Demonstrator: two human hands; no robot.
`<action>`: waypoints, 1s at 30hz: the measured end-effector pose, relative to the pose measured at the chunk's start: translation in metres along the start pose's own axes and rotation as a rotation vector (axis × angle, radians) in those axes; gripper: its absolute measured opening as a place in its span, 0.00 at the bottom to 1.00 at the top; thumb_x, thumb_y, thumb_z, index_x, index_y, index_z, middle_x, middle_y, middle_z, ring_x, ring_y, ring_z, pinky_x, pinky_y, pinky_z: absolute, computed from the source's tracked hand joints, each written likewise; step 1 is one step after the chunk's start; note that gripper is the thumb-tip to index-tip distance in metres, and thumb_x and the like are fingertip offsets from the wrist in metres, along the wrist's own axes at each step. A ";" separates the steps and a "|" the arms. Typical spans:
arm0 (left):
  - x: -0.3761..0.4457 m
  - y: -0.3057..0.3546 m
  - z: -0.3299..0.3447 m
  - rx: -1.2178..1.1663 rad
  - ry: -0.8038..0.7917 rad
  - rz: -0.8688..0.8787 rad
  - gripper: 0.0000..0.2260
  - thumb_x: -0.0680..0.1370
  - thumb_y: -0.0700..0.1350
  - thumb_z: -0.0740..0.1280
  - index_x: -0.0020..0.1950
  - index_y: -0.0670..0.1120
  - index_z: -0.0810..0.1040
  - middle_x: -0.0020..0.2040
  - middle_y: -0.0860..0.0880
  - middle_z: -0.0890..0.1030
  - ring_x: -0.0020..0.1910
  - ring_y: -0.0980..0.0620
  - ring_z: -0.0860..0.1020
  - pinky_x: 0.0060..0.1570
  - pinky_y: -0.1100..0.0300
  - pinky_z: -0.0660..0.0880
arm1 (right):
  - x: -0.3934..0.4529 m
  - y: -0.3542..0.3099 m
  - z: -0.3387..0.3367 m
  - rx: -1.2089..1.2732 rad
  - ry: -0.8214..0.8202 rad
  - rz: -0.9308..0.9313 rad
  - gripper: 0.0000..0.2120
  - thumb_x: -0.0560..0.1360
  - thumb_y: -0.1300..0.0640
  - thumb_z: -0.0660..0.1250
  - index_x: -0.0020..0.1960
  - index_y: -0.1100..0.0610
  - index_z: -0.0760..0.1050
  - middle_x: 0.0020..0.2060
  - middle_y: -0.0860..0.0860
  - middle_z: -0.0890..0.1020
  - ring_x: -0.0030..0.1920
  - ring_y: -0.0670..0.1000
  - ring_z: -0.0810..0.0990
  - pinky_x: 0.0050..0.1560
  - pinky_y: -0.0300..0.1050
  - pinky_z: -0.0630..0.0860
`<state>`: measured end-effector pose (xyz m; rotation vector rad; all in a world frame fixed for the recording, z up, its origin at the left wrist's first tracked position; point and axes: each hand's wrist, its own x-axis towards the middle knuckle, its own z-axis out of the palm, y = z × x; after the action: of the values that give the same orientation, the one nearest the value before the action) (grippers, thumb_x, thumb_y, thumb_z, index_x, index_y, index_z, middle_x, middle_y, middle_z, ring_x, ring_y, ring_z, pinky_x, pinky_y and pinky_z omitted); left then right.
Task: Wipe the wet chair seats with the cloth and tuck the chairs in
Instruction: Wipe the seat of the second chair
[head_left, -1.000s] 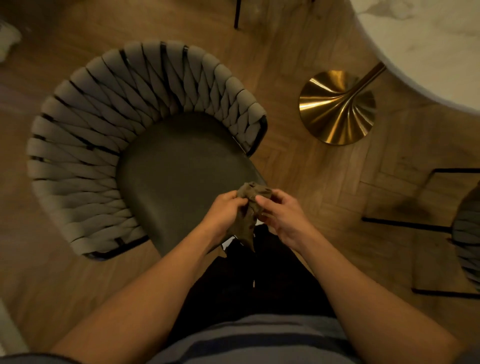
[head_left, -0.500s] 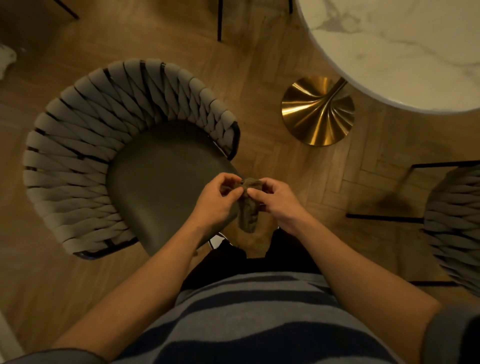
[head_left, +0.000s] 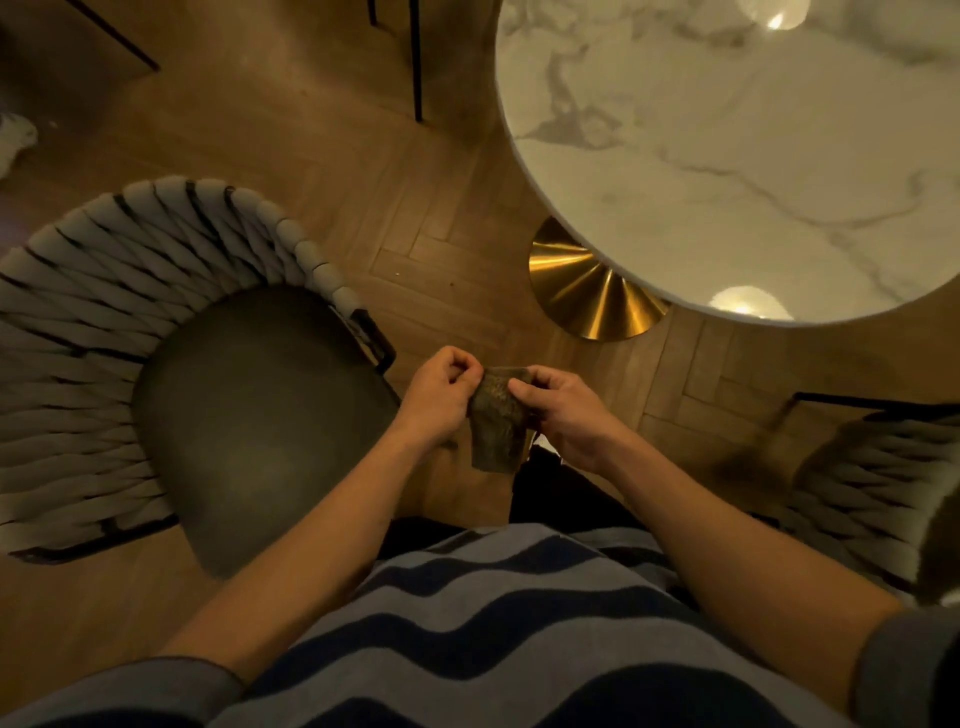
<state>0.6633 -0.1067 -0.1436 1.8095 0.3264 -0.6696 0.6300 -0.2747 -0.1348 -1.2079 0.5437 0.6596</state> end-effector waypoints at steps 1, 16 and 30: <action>0.006 0.010 0.014 0.018 0.025 0.010 0.05 0.81 0.45 0.63 0.45 0.51 0.75 0.42 0.48 0.79 0.43 0.50 0.78 0.42 0.52 0.76 | 0.002 -0.010 -0.014 -0.007 0.010 0.004 0.05 0.82 0.63 0.65 0.51 0.59 0.79 0.41 0.51 0.84 0.41 0.47 0.82 0.44 0.41 0.78; 0.067 0.101 0.092 -0.157 0.141 -0.143 0.05 0.82 0.44 0.61 0.49 0.46 0.74 0.44 0.47 0.77 0.39 0.53 0.75 0.38 0.59 0.73 | 0.032 -0.103 -0.091 -0.034 0.089 -0.001 0.08 0.84 0.61 0.62 0.46 0.57 0.72 0.40 0.54 0.79 0.38 0.49 0.78 0.40 0.42 0.75; 0.171 0.161 0.037 -0.319 -0.237 -0.091 0.05 0.77 0.34 0.68 0.48 0.43 0.76 0.44 0.46 0.80 0.39 0.54 0.80 0.35 0.63 0.77 | 0.106 -0.189 -0.088 -0.093 0.148 0.017 0.06 0.80 0.55 0.70 0.55 0.57 0.77 0.44 0.52 0.84 0.40 0.49 0.83 0.37 0.42 0.78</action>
<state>0.8753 -0.2137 -0.1277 1.4036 0.3363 -0.8372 0.8361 -0.3816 -0.1076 -1.3478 0.6530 0.6184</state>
